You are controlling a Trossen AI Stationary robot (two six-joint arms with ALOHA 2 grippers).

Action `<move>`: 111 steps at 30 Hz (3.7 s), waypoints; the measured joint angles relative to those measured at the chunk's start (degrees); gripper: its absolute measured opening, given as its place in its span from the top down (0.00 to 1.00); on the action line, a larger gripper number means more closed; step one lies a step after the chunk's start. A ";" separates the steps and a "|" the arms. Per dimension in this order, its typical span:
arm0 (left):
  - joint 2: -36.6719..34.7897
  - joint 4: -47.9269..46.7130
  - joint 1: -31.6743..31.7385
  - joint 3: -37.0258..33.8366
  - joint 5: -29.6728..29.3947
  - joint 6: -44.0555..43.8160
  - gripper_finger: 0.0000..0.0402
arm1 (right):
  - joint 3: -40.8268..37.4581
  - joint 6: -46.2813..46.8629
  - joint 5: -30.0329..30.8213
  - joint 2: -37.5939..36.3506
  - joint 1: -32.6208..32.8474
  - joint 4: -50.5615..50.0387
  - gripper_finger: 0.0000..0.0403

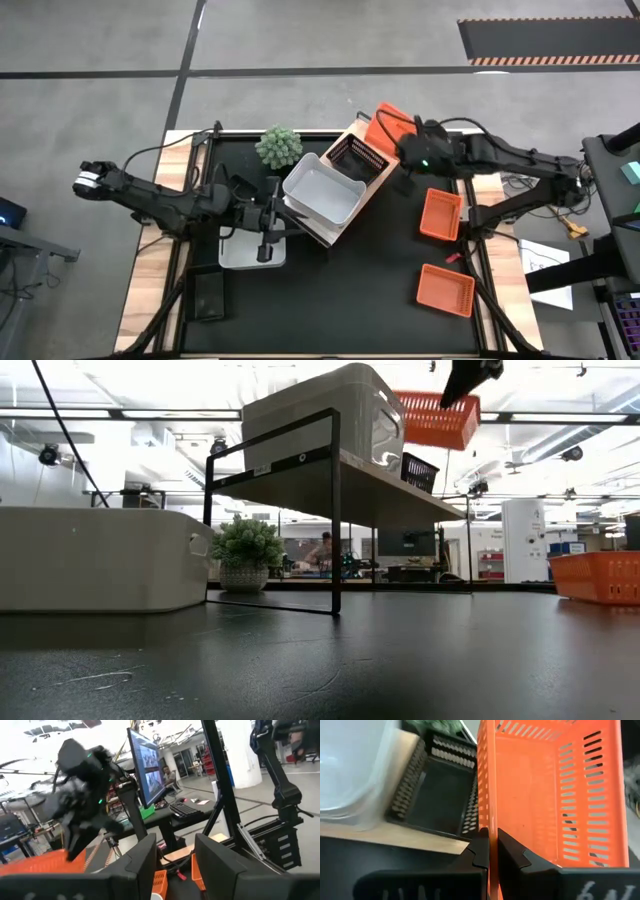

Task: Stack baskets on shelf by color
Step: Put the top left orange bin on the shelf, then stack the top black bin on top of the other black bin on the shelf

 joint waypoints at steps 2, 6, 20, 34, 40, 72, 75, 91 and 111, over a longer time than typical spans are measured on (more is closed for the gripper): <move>-0.09 0.07 0.00 0.00 -0.02 -0.01 0.70 | 0.00 -1.29 -1.89 1.37 -3.31 0.29 0.98; -0.09 0.30 0.07 -0.09 -0.04 0.01 0.70 | 0.00 -3.84 -6.32 3.87 -9.45 1.35 0.98; -0.15 0.85 0.09 -0.11 -0.09 0.01 0.70 | 0.00 -9.47 -14.99 10.13 -19.68 4.65 0.98; -0.15 0.85 0.11 -0.15 -0.11 0.01 0.70 | 0.00 -9.97 -18.28 13.64 -20.77 5.24 0.98; -0.16 0.85 0.20 -0.11 -0.11 0.01 0.70 | 0.02 -7.27 -23.50 13.03 -20.78 8.19 0.98; -0.17 0.86 0.24 -0.09 -0.11 0.01 0.70 | 7.04 -13.92 -23.78 15.31 -22.02 6.88 0.95; -0.17 0.85 0.24 -0.15 -0.11 0.01 0.70 | 6.96 -15.00 -23.78 16.21 -22.18 6.85 0.97; -0.17 0.78 0.24 -0.09 -0.11 -1.50 0.70 | 2.52 -9.81 -21.17 2.65 -0.16 7.93 0.98; -9.35 -65.86 -1.16 18.04 -35.27 -51.99 0.70 | -22.14 -3.97 -4.19 -12.61 34.95 22.21 0.98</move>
